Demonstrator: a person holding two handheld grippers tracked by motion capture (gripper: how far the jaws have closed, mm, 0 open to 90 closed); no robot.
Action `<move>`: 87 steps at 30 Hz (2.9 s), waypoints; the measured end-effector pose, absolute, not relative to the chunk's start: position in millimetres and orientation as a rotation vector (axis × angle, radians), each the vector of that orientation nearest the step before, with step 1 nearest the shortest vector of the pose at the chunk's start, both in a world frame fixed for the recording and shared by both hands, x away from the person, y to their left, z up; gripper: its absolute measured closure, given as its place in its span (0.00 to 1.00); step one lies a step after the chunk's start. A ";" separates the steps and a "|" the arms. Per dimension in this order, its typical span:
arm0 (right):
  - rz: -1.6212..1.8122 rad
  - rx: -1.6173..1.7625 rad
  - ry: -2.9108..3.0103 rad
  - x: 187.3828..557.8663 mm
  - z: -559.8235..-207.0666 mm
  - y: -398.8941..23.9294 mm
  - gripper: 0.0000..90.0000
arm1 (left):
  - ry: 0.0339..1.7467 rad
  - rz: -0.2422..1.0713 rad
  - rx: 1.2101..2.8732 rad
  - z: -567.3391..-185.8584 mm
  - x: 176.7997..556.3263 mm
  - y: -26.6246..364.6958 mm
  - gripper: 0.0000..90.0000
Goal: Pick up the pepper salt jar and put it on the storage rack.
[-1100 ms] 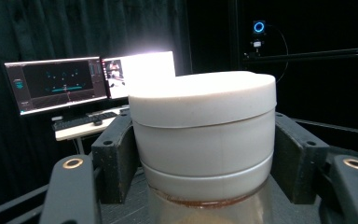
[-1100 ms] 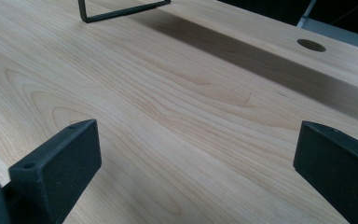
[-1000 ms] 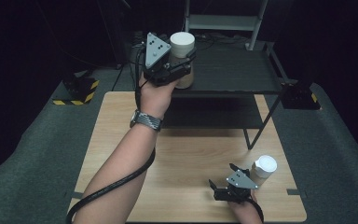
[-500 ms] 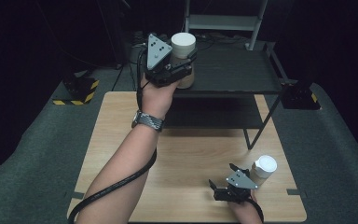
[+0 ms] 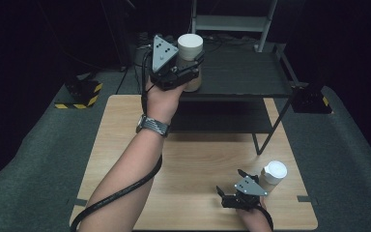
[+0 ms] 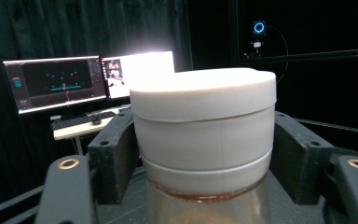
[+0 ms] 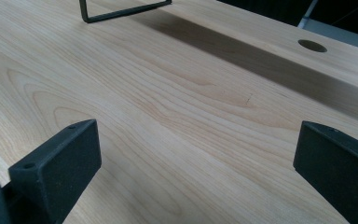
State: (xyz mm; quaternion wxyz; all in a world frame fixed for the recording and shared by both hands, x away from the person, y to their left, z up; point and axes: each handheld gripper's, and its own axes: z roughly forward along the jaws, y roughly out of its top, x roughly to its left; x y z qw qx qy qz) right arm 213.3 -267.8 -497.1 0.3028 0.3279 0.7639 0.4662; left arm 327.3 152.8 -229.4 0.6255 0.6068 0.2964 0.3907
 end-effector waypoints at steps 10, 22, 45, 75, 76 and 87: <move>1.228 0.865 2.027 213.1 -496.8 -266.7 0.00 | 0.716 0.888 1.405 -228.2 319.2 153.9 0.00; 1.226 0.861 2.025 212.6 -497.1 -266.2 0.00 | 0.726 0.878 1.409 -230.2 306.4 165.0 0.00; 1.218 0.852 2.026 212.0 -497.1 -265.3 0.00 | 0.695 0.826 1.442 -266.0 269.0 193.0 0.00; 1.206 0.839 2.031 211.6 -496.7 -263.7 0.00 | 0.733 0.778 1.534 -350.7 229.1 208.3 0.00; 1.206 0.838 2.031 211.6 -496.8 -263.5 0.00 | 0.737 0.779 1.542 -357.1 227.3 209.9 0.00; 1.204 0.840 2.032 211.6 -496.6 -263.2 0.00 | 0.775 0.772 1.566 -393.2 217.6 218.6 0.00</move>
